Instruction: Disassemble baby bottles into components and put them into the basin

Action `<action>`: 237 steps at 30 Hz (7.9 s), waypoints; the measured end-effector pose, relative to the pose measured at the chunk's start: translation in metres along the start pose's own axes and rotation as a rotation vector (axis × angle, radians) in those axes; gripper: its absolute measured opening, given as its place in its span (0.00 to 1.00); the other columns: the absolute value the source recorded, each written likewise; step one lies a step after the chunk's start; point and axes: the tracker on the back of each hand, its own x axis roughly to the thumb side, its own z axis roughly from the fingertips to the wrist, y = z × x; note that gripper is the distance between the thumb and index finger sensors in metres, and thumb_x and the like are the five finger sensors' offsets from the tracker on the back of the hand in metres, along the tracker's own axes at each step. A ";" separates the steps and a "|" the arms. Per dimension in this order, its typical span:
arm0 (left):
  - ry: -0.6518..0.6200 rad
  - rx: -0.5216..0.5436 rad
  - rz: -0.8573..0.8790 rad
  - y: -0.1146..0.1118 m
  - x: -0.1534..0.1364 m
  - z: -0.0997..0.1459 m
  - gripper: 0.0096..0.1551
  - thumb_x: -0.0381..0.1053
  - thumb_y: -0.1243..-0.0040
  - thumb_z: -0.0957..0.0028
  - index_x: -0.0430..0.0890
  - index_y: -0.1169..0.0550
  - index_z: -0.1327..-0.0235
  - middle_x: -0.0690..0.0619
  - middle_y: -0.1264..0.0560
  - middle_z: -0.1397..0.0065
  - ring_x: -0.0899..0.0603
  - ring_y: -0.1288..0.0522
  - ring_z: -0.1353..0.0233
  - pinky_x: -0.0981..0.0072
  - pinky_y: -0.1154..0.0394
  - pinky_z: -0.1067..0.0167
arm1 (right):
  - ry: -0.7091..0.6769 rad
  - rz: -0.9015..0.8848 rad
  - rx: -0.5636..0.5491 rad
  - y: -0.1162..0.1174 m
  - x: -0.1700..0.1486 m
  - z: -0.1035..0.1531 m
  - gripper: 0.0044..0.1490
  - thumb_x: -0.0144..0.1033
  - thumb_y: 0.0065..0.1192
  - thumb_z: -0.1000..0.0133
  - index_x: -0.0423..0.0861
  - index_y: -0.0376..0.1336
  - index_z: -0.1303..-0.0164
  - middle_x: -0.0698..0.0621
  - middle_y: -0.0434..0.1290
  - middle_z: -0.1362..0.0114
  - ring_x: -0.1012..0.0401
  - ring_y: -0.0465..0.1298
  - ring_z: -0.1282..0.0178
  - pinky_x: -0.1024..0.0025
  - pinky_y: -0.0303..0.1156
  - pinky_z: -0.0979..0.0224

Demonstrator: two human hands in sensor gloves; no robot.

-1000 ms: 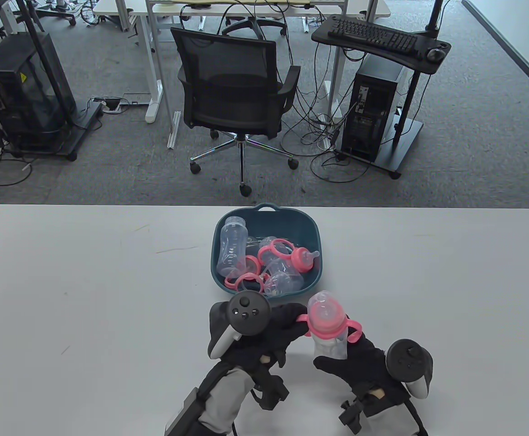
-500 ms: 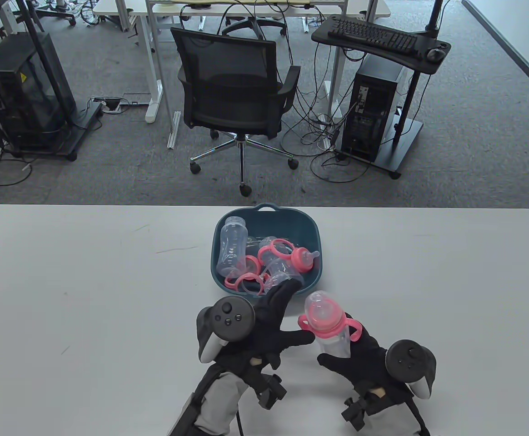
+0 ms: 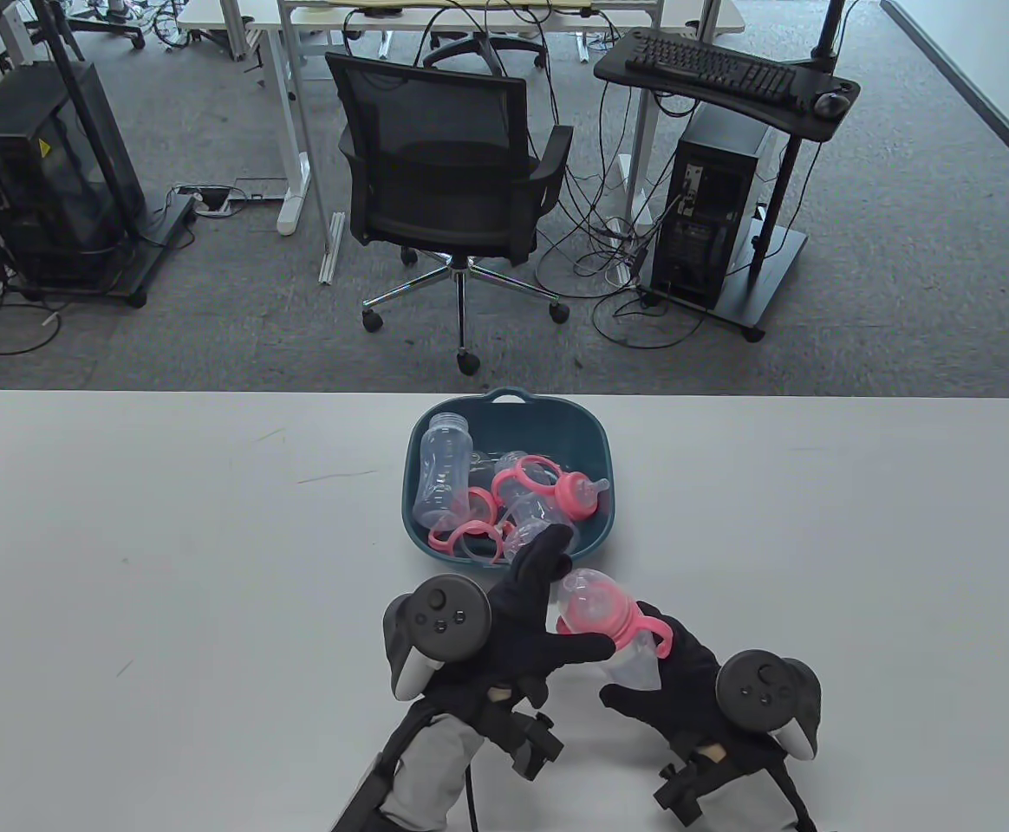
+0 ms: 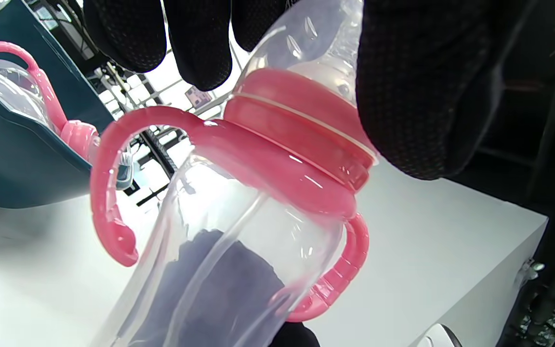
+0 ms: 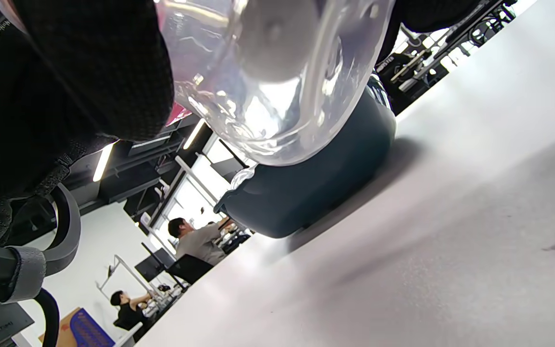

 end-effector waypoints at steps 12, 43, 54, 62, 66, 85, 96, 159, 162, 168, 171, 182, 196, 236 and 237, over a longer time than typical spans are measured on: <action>-0.015 -0.026 -0.030 -0.005 0.002 -0.002 0.52 0.58 0.24 0.58 0.58 0.41 0.24 0.51 0.40 0.21 0.38 0.29 0.24 0.43 0.33 0.30 | 0.014 0.025 0.013 0.001 -0.002 -0.001 0.60 0.48 0.77 0.50 0.38 0.46 0.19 0.37 0.59 0.22 0.36 0.61 0.24 0.32 0.57 0.29; -0.017 0.029 -0.062 -0.011 0.002 0.000 0.51 0.53 0.25 0.58 0.53 0.41 0.24 0.47 0.40 0.22 0.37 0.29 0.22 0.49 0.31 0.29 | 0.037 0.087 -0.001 -0.001 -0.003 -0.003 0.60 0.46 0.77 0.49 0.38 0.44 0.19 0.36 0.57 0.21 0.35 0.60 0.24 0.32 0.56 0.29; -0.010 0.038 -0.107 -0.011 0.000 -0.001 0.51 0.51 0.22 0.59 0.56 0.40 0.26 0.52 0.41 0.23 0.39 0.31 0.21 0.50 0.32 0.27 | 0.053 0.090 0.001 0.001 -0.006 -0.003 0.60 0.47 0.77 0.49 0.37 0.45 0.20 0.35 0.57 0.22 0.35 0.61 0.25 0.32 0.56 0.29; -0.042 0.096 -0.012 0.010 0.013 0.002 0.51 0.51 0.23 0.58 0.57 0.41 0.26 0.52 0.42 0.22 0.39 0.32 0.20 0.49 0.34 0.26 | 0.063 0.040 -0.034 -0.003 -0.006 -0.002 0.60 0.47 0.76 0.49 0.36 0.45 0.20 0.35 0.57 0.23 0.35 0.61 0.26 0.32 0.56 0.30; -0.034 0.163 0.043 0.032 0.014 0.003 0.51 0.51 0.24 0.57 0.58 0.42 0.25 0.53 0.43 0.21 0.40 0.33 0.19 0.48 0.35 0.25 | 0.088 0.047 -0.062 -0.009 -0.011 0.001 0.60 0.48 0.76 0.49 0.36 0.45 0.20 0.35 0.57 0.23 0.35 0.61 0.26 0.32 0.57 0.30; 0.421 0.066 -0.534 0.059 -0.065 -0.060 0.50 0.51 0.25 0.54 0.63 0.44 0.26 0.58 0.46 0.19 0.44 0.37 0.14 0.42 0.44 0.22 | 0.122 0.040 -0.085 -0.016 -0.017 0.004 0.60 0.48 0.76 0.49 0.35 0.45 0.20 0.34 0.58 0.23 0.35 0.62 0.27 0.32 0.57 0.31; 0.515 0.017 -0.671 0.038 -0.089 -0.070 0.47 0.52 0.29 0.52 0.66 0.45 0.26 0.62 0.47 0.18 0.47 0.42 0.12 0.42 0.51 0.20 | 0.105 0.020 -0.086 -0.017 -0.016 0.004 0.60 0.48 0.76 0.49 0.35 0.45 0.20 0.34 0.58 0.23 0.35 0.62 0.27 0.32 0.57 0.30; 0.059 -0.119 0.103 -0.014 -0.030 0.000 0.52 0.60 0.31 0.54 0.59 0.46 0.21 0.55 0.41 0.19 0.41 0.40 0.15 0.34 0.55 0.24 | 0.013 0.111 -0.014 0.001 -0.002 -0.001 0.60 0.48 0.77 0.49 0.36 0.46 0.20 0.35 0.58 0.23 0.35 0.61 0.25 0.32 0.56 0.29; 0.061 -0.116 0.109 -0.013 -0.031 0.001 0.52 0.60 0.30 0.55 0.59 0.45 0.21 0.55 0.41 0.19 0.41 0.41 0.14 0.34 0.56 0.24 | 0.009 0.109 -0.012 0.002 -0.002 -0.002 0.60 0.48 0.77 0.49 0.36 0.46 0.20 0.35 0.58 0.23 0.35 0.61 0.25 0.32 0.56 0.29; 0.062 -0.113 0.111 -0.012 -0.031 0.001 0.51 0.61 0.30 0.55 0.59 0.45 0.21 0.55 0.40 0.20 0.41 0.40 0.15 0.34 0.56 0.24 | 0.007 0.110 -0.011 0.002 -0.002 -0.002 0.60 0.48 0.77 0.49 0.36 0.46 0.20 0.35 0.58 0.23 0.35 0.61 0.25 0.32 0.56 0.29; 0.065 -0.112 0.114 -0.012 -0.031 0.001 0.51 0.61 0.30 0.55 0.59 0.44 0.21 0.54 0.40 0.20 0.41 0.39 0.16 0.34 0.55 0.24 | 0.008 0.113 -0.008 0.002 -0.001 -0.002 0.60 0.48 0.77 0.49 0.36 0.45 0.20 0.35 0.58 0.23 0.35 0.61 0.25 0.32 0.56 0.29; 0.104 -0.045 0.049 -0.012 -0.029 0.003 0.53 0.66 0.31 0.57 0.57 0.43 0.21 0.52 0.39 0.24 0.39 0.39 0.18 0.35 0.54 0.24 | 0.008 0.128 -0.007 0.004 0.000 -0.003 0.60 0.48 0.77 0.49 0.36 0.45 0.20 0.35 0.58 0.23 0.35 0.61 0.25 0.32 0.56 0.29; 0.098 -0.051 0.067 -0.009 -0.028 0.003 0.45 0.59 0.33 0.52 0.57 0.40 0.23 0.53 0.35 0.25 0.39 0.36 0.19 0.35 0.53 0.24 | 0.028 0.104 -0.045 -0.004 -0.005 -0.002 0.60 0.48 0.77 0.49 0.36 0.45 0.20 0.35 0.58 0.23 0.35 0.61 0.25 0.32 0.56 0.29; 0.091 -0.109 0.223 -0.002 -0.024 0.002 0.49 0.62 0.35 0.51 0.58 0.46 0.20 0.54 0.40 0.21 0.38 0.42 0.16 0.35 0.55 0.24 | 0.007 0.100 -0.064 -0.007 0.002 -0.002 0.60 0.48 0.77 0.49 0.36 0.46 0.20 0.35 0.58 0.23 0.35 0.61 0.25 0.32 0.56 0.29; 0.091 -0.125 0.225 -0.002 -0.025 0.002 0.48 0.61 0.35 0.50 0.58 0.46 0.20 0.54 0.40 0.20 0.39 0.42 0.15 0.35 0.54 0.24 | 0.008 0.099 -0.064 -0.008 0.002 -0.002 0.60 0.48 0.77 0.49 0.36 0.46 0.20 0.35 0.58 0.23 0.35 0.61 0.25 0.32 0.56 0.29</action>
